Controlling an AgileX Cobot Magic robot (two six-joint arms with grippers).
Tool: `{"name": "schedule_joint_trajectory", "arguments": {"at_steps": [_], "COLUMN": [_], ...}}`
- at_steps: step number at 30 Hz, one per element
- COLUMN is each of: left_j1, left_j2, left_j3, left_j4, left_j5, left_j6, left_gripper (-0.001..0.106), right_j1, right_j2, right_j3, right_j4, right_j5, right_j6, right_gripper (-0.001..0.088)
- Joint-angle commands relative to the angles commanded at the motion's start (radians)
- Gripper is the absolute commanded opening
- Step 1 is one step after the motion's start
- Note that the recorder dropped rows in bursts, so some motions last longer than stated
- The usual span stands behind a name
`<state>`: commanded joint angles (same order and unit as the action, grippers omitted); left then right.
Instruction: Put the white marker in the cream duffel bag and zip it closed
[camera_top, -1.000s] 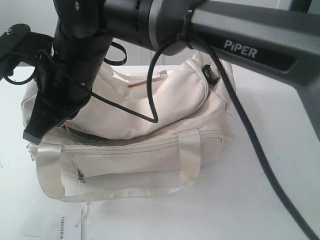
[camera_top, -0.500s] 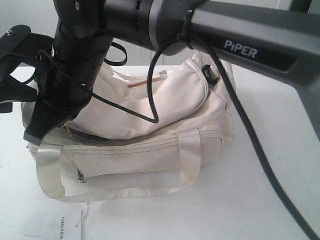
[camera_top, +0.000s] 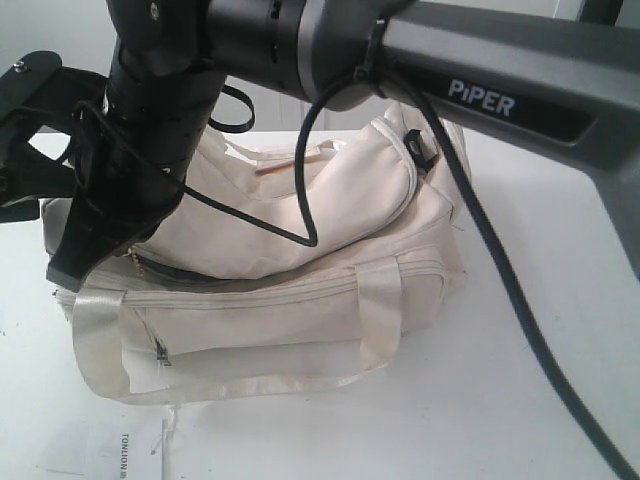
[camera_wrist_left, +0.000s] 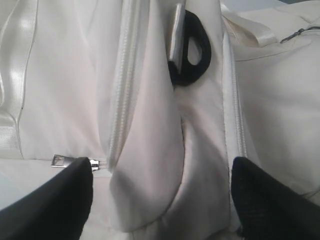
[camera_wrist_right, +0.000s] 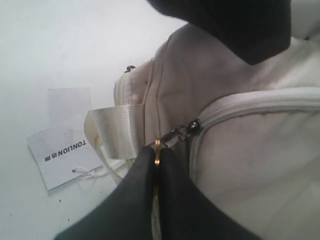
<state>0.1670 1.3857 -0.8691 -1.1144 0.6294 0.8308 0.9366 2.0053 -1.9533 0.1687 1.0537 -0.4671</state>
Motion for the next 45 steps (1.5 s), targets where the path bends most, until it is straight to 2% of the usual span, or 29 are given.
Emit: {"name": "schedule_joint_trajectory", "arguments": {"at_steps": [3, 7, 9, 17, 22, 24, 39, 45], "left_j1": [-0.009, -0.052, -0.063, -0.063, -0.063, -0.063, -0.063, -0.063], "left_j2": [0.023, 0.08, 0.088, 0.088, 0.088, 0.088, 0.088, 0.088], "left_j3": [0.0, 0.0, 0.0, 0.0, 0.0, 0.0, 0.0, 0.0], "left_j4": [0.0, -0.03, -0.034, -0.034, -0.034, -0.034, -0.042, -0.051], "left_j5": [0.0, -0.011, -0.022, -0.042, -0.034, -0.034, -0.034, -0.034], "left_j6": [0.002, 0.035, 0.042, 0.042, 0.058, 0.067, 0.067, 0.067], "left_gripper": [0.078, 0.078, 0.075, 0.044, 0.009, 0.0, 0.0, 0.0], "right_j1": [0.0, 0.0, 0.0, 0.0, 0.0, 0.0, 0.0, 0.0], "right_j2": [0.0, 0.0, 0.0, 0.0, 0.0, 0.0, -0.002, -0.002], "right_j3": [0.0, 0.0, 0.0, 0.0, 0.0, 0.0, 0.0, 0.0], "right_j4": [0.002, 0.01, 0.01, 0.014, 0.014, 0.014, 0.014, 0.012], "right_j5": [0.0, 0.0, 0.0, 0.0, 0.005, 0.022, 0.166, 0.167], "right_j6": [0.0, 0.0, 0.0, 0.0, 0.0, 0.0, 0.012, 0.012], "right_gripper": [0.0, 0.0, 0.0, 0.0, 0.0, 0.0, 0.0, 0.0]}}
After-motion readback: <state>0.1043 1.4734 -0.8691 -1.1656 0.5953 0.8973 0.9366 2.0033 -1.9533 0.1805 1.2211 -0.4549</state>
